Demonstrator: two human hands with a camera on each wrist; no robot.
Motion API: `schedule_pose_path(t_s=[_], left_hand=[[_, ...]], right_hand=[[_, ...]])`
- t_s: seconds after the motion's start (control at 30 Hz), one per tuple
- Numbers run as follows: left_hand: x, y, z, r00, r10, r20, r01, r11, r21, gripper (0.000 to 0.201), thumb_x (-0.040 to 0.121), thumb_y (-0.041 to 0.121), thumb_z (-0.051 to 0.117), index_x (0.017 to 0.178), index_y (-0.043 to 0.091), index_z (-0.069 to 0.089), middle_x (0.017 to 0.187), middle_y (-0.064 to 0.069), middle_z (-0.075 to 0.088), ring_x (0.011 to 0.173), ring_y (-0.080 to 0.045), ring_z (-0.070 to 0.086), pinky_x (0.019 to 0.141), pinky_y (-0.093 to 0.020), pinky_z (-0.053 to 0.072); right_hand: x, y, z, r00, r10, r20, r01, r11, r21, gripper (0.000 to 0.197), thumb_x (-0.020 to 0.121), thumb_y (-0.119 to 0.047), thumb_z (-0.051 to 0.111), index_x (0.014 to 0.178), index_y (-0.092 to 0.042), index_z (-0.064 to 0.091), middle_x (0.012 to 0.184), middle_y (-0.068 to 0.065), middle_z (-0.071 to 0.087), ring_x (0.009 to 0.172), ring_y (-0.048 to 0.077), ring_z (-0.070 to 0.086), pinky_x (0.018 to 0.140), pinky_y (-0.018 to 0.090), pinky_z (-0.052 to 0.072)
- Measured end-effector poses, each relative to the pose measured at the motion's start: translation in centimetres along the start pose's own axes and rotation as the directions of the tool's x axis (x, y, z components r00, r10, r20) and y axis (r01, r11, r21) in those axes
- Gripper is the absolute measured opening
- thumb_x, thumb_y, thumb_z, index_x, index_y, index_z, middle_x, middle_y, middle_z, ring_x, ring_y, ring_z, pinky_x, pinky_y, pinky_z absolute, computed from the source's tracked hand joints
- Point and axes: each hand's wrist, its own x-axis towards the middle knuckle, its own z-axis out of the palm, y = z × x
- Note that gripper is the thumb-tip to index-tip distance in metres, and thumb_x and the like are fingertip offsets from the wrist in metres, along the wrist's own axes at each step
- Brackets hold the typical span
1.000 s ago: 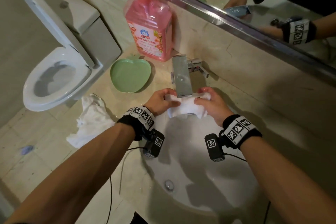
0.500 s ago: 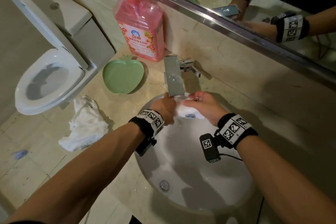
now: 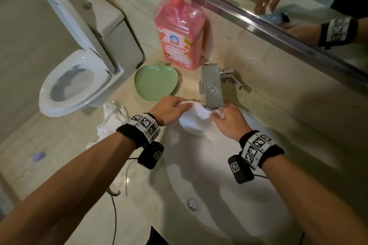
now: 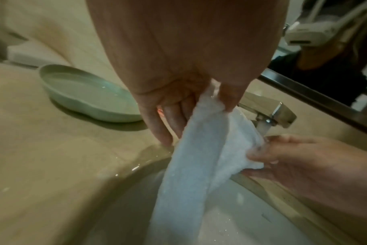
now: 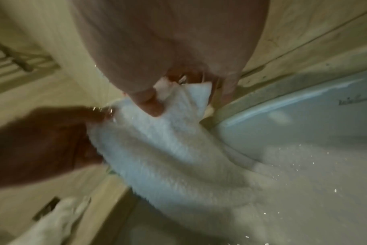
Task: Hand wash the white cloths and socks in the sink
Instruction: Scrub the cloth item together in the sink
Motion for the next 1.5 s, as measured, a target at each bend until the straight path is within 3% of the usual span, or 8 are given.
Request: schedule_pose_path(t_s=[0.2,0.37,0.63,0.8,1.1,1.23,1.4,1.5], left_hand=[[0.0,-1.1,0.9,0.997,-0.058,-0.054,0.056,0.997,-0.047,0.037,0.095,0.044,0.059,0.085,0.009,0.068,0.073,-0.004,0.061,0.067,-0.019,0.052,0.064,-0.033,0.041],[1.3,-0.3,3.9,0.992,-0.104,-0.069,0.087,0.972,-0.22,0.043,0.104,0.041,0.04,0.078,0.017,0.064,0.066,0.005,0.052,0.061,-0.01,0.045,0.064,-0.029,0.037],[3.8,2.6,5.9,0.967,-0.216,-0.137,0.17,0.944,-0.283,0.038,0.099,0.024,0.049,0.063,0.016,0.06,0.068,-0.016,0.068,0.069,-0.035,0.07,0.075,-0.047,0.059],[3.3,2.2,5.2,0.975,-0.138,-0.173,0.11,0.98,-0.163,0.033,0.091,0.018,0.065,0.061,0.022,0.052,0.068,-0.003,0.063,0.057,-0.011,0.051,0.066,-0.028,0.045],[1.2,-0.8,3.8,0.96,-0.227,-0.163,0.131,0.88,-0.456,0.041,0.077,0.047,0.08,0.068,0.019,0.051,0.063,0.005,0.054,0.061,-0.014,0.046,0.064,-0.031,0.04],[0.2,-1.9,2.7,0.936,-0.268,-0.227,0.073,0.781,-0.621,0.047,0.054,0.041,0.093,0.064,0.019,0.053,0.061,0.003,0.054,0.064,-0.016,0.048,0.066,-0.035,0.042],[-1.0,-3.4,1.4,0.982,-0.181,-0.061,0.132,0.875,-0.466,0.032,0.063,0.027,0.092,0.074,0.022,0.063,0.071,0.004,0.063,0.068,-0.015,0.056,0.07,-0.034,0.046],[-1.7,-4.0,0.9,0.987,-0.141,0.072,0.154,0.962,-0.228,0.019,0.08,0.041,0.078,0.089,0.025,0.074,0.082,0.008,0.071,0.077,-0.009,0.064,0.077,-0.03,0.049]], right_hand=[[-0.2,0.2,-0.5,0.992,0.125,-0.021,-0.111,0.933,0.343,0.019,0.097,-0.021,0.056,0.1,-0.025,0.074,0.099,-0.001,0.074,0.098,0.022,0.065,0.087,0.035,0.05],[-0.9,1.0,-1.2,0.97,0.198,-0.143,-0.106,0.869,0.483,0.021,0.093,-0.022,0.056,0.079,-0.03,0.07,0.072,0.007,0.062,0.066,0.015,0.05,0.051,0.016,0.042],[-2.0,4.8,-2.8,0.961,0.226,-0.16,-0.173,0.941,0.291,0.009,0.095,-0.013,0.052,0.102,-0.019,0.053,0.073,-0.001,0.057,0.063,0.016,0.051,0.057,0.028,0.035],[-2.2,6.0,-2.8,0.975,0.219,-0.044,-0.203,0.953,0.225,0.009,0.093,-0.012,0.058,0.092,-0.02,0.055,0.086,-0.009,0.057,0.081,0.013,0.053,0.063,0.018,0.036],[-1.0,3.1,-1.8,0.991,0.126,-0.038,-0.114,0.967,0.229,0.031,0.083,-0.002,0.063,0.072,-0.031,0.059,0.083,-0.009,0.067,0.075,0.004,0.059,0.06,0.005,0.038],[-0.6,1.8,-1.1,0.993,0.108,-0.049,-0.096,0.975,0.198,0.026,0.083,0.0,0.062,0.075,-0.025,0.059,0.088,-0.003,0.068,0.08,0.012,0.062,0.068,0.017,0.042],[0.1,0.5,-0.1,0.991,0.12,-0.054,-0.105,0.97,0.218,0.023,0.086,0.0,0.057,0.083,-0.022,0.064,0.078,-0.013,0.065,0.072,0.006,0.059,0.06,0.009,0.041],[0.5,-0.5,0.6,0.994,0.101,-0.046,-0.086,0.964,0.251,0.02,0.087,-0.001,0.056,0.092,-0.018,0.065,0.087,0.005,0.069,0.08,0.02,0.061,0.076,0.032,0.05]])
